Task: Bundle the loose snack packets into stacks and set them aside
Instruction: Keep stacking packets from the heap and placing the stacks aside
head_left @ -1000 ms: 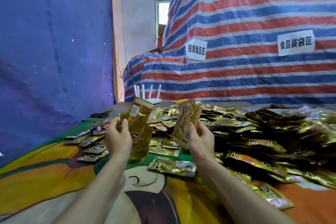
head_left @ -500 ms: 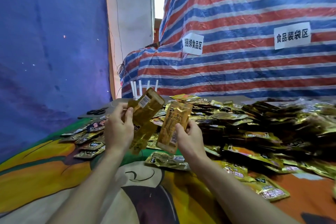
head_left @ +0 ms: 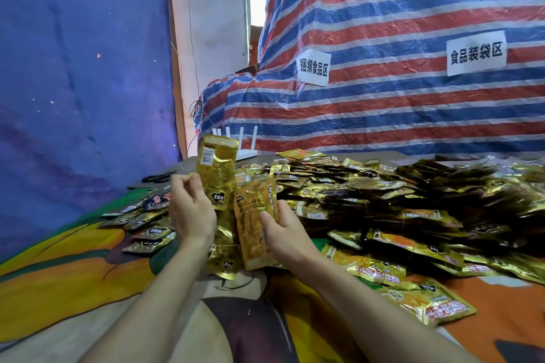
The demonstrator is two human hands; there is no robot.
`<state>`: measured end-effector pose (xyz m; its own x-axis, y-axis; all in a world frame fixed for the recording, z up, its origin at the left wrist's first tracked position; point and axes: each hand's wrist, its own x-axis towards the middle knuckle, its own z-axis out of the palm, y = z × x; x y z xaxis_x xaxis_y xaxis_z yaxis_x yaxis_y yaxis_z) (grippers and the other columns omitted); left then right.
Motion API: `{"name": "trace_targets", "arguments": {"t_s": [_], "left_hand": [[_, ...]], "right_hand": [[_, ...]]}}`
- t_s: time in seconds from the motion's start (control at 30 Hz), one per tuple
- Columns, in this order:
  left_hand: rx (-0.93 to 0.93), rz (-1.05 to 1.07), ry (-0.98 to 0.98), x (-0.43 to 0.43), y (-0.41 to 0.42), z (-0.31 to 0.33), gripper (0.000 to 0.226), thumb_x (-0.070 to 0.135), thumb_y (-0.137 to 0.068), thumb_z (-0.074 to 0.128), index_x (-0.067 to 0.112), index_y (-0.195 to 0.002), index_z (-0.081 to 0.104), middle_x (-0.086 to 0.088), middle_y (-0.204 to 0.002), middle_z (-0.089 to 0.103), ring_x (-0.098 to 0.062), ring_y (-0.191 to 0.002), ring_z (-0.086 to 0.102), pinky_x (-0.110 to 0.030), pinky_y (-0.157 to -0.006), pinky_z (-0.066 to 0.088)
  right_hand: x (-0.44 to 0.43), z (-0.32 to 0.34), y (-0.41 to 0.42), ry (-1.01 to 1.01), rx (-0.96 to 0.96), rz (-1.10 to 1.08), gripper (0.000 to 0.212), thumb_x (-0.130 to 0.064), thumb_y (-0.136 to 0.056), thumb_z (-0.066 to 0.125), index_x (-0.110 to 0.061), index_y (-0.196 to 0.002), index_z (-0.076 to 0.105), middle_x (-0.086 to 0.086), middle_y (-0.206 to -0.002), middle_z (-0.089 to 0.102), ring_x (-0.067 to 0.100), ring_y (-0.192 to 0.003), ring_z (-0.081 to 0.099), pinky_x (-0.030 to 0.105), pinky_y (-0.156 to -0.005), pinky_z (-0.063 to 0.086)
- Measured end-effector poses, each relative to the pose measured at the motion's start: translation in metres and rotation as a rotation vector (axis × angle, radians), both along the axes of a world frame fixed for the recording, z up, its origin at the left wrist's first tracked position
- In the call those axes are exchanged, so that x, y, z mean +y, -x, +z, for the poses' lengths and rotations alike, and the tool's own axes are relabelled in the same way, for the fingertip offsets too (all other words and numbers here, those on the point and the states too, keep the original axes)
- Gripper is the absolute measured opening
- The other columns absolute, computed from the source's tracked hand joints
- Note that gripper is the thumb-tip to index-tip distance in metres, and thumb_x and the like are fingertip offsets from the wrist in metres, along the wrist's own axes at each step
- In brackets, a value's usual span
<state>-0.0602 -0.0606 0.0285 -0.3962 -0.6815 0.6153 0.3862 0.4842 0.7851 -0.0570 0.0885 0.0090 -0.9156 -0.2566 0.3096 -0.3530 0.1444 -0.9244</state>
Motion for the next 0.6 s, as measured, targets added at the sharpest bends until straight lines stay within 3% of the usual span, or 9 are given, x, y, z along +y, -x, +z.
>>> {"name": "trace_targets", "arguments": {"t_s": [0.07, 0.13, 0.17, 0.23, 0.3, 0.37, 0.5, 0.6], "left_hand": [[0.096, 0.049, -0.191, -0.005, 0.001, 0.007, 0.015, 0.026, -0.107, 0.042, 0.013, -0.100, 0.044, -0.001, -0.087, 0.052, -0.015, -0.070, 0.047, -0.013, -0.050, 0.032], [0.204, 0.108, -0.401, -0.014, 0.001, 0.015, 0.007, 0.023, -0.107, 0.042, 0.016, -0.105, 0.041, -0.003, -0.103, 0.051, -0.017, -0.077, 0.048, -0.005, -0.050, 0.034], [0.236, 0.125, -0.471, -0.019, 0.000, 0.016, 0.006, 0.023, -0.107, 0.042, 0.017, -0.107, 0.040, -0.003, -0.106, 0.049, -0.015, -0.075, 0.048, -0.002, -0.050, 0.033], [0.247, 0.104, -0.493, -0.024, -0.001, 0.016, 0.009, 0.022, -0.106, 0.044, 0.015, -0.113, 0.043, -0.004, -0.106, 0.052, -0.010, -0.072, 0.049, -0.001, -0.049, 0.032], [0.243, 0.021, -0.382, -0.021, -0.002, 0.014, 0.016, 0.019, -0.106, 0.045, 0.013, -0.120, 0.047, -0.013, -0.109, 0.061, -0.014, -0.077, 0.054, -0.002, -0.052, 0.035], [0.231, -0.044, -0.225, -0.009, -0.004, 0.012, 0.013, 0.015, -0.105, 0.045, 0.021, -0.117, 0.046, -0.013, -0.112, 0.065, -0.013, -0.083, 0.058, -0.003, -0.057, 0.038], [0.199, -0.133, 0.056, 0.025, -0.006, 0.001, 0.022, 0.012, -0.105, 0.046, 0.012, -0.128, 0.047, 0.009, -0.102, 0.060, 0.015, -0.083, 0.059, -0.004, -0.065, 0.046], [0.092, -0.282, 0.199, 0.042, -0.005, -0.011, 0.021, 0.016, -0.104, 0.050, 0.013, -0.125, 0.049, 0.009, -0.104, 0.060, 0.002, -0.090, 0.060, -0.021, -0.078, 0.053]], "right_hand": [[-0.003, -0.001, 0.000, -0.029, 0.031, -0.049, 0.013, -0.025, -0.108, 0.042, -0.020, -0.115, 0.051, -0.007, -0.094, 0.057, 0.006, -0.082, 0.054, 0.028, -0.075, 0.045], [-0.003, -0.001, 0.000, -0.029, 0.023, -0.103, 0.017, -0.024, -0.108, 0.041, -0.017, -0.120, 0.052, 0.000, -0.109, 0.061, 0.015, -0.100, 0.060, 0.037, -0.090, 0.051], [-0.003, -0.001, 0.001, -0.003, 0.004, -0.121, 0.019, -0.024, -0.108, 0.041, -0.017, -0.122, 0.052, 0.002, -0.114, 0.061, 0.019, -0.106, 0.060, 0.041, -0.096, 0.051], [-0.001, -0.001, 0.001, 0.095, -0.029, -0.141, 0.017, -0.025, -0.109, 0.040, -0.018, -0.116, 0.053, 0.001, -0.112, 0.061, 0.019, -0.104, 0.059, 0.040, -0.094, 0.051], [0.000, 0.000, 0.002, 0.180, -0.027, -0.156, 0.015, -0.025, -0.109, 0.039, -0.019, -0.108, 0.053, 0.000, -0.106, 0.061, 0.017, -0.097, 0.059, 0.037, -0.086, 0.053], [0.000, 0.001, 0.004, 0.220, -0.001, -0.178, 0.016, -0.028, -0.109, 0.038, -0.022, -0.104, 0.052, 0.001, -0.104, 0.062, 0.019, -0.097, 0.061, 0.039, -0.086, 0.054], [-0.002, 0.003, 0.003, 0.317, -0.033, -0.208, 0.014, -0.029, -0.108, 0.039, -0.028, -0.105, 0.053, 0.001, -0.109, 0.064, 0.021, -0.102, 0.061, 0.042, -0.092, 0.053], [-0.003, 0.002, 0.004, 0.330, -0.045, -0.253, 0.014, -0.028, -0.107, 0.041, -0.023, -0.110, 0.053, 0.001, -0.103, 0.061, 0.020, -0.096, 0.056, 0.048, -0.097, 0.047]]}}
